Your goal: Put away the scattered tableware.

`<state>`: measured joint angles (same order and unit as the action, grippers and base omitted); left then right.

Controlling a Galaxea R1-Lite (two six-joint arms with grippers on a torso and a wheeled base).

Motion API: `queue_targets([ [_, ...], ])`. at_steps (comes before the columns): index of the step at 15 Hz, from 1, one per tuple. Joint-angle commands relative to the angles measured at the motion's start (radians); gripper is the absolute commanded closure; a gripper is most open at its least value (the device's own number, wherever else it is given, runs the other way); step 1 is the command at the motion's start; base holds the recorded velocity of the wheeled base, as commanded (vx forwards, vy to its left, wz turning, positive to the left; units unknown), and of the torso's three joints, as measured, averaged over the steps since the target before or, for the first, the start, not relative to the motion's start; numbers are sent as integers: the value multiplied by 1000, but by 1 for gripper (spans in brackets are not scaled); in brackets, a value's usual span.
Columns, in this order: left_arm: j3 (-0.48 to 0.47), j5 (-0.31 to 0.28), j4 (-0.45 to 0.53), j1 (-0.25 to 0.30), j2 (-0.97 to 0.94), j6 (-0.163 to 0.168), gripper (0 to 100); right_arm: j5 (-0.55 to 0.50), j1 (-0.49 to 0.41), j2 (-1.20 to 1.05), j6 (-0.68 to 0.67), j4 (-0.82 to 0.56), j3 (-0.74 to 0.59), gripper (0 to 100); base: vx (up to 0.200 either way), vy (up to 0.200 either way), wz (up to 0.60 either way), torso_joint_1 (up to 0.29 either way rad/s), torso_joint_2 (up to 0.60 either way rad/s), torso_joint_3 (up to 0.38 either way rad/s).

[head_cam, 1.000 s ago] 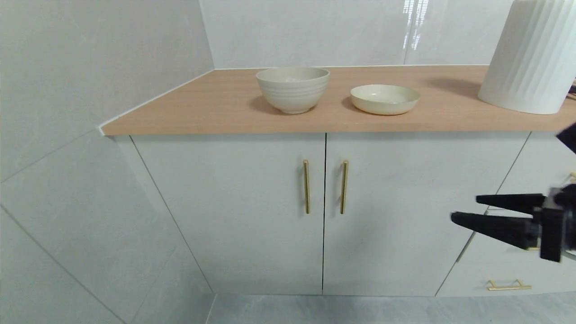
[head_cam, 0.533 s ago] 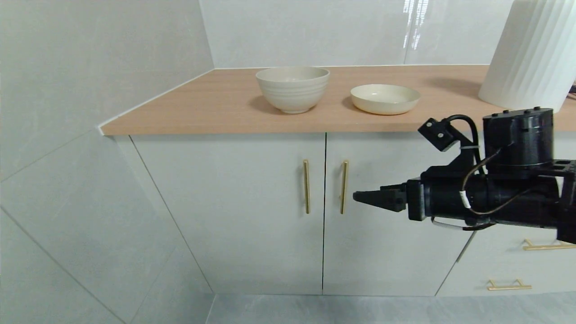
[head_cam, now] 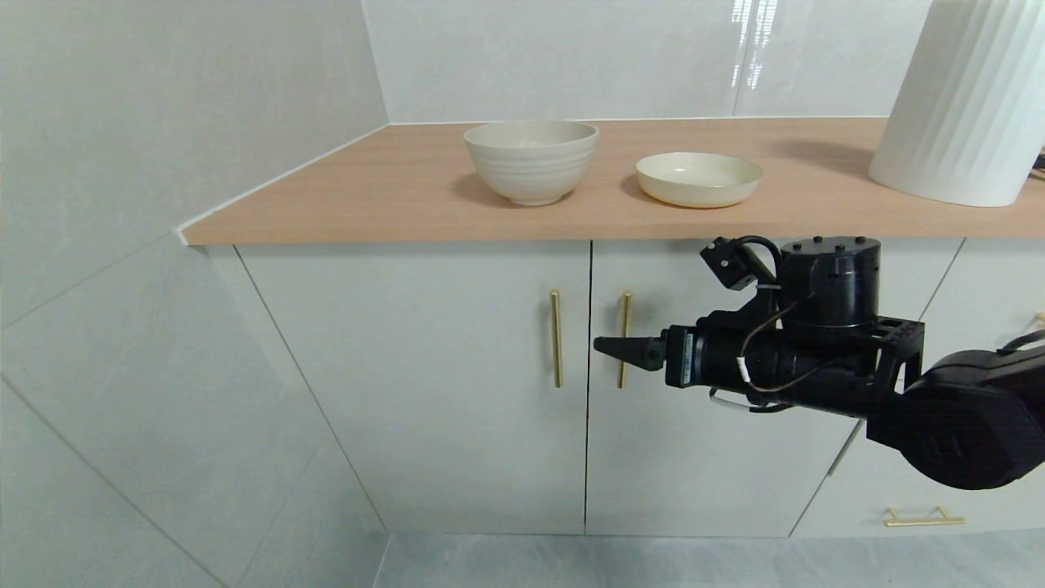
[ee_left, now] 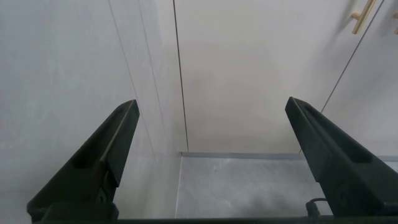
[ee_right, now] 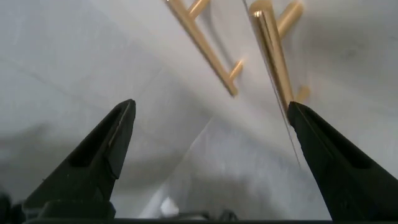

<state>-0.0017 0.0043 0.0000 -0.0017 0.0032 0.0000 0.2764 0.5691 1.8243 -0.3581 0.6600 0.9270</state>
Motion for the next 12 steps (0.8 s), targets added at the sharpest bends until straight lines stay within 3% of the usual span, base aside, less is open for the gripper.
queue_targets([
  [1,0,0,0,0,0,0,0,-31,9,67,-9,46,0,0,0,0,0,0,0,0],
  [12,0,0,0,0,0,0,0,-55,12,148,-41,191,13,0,0,0,0,0,0,0],
])
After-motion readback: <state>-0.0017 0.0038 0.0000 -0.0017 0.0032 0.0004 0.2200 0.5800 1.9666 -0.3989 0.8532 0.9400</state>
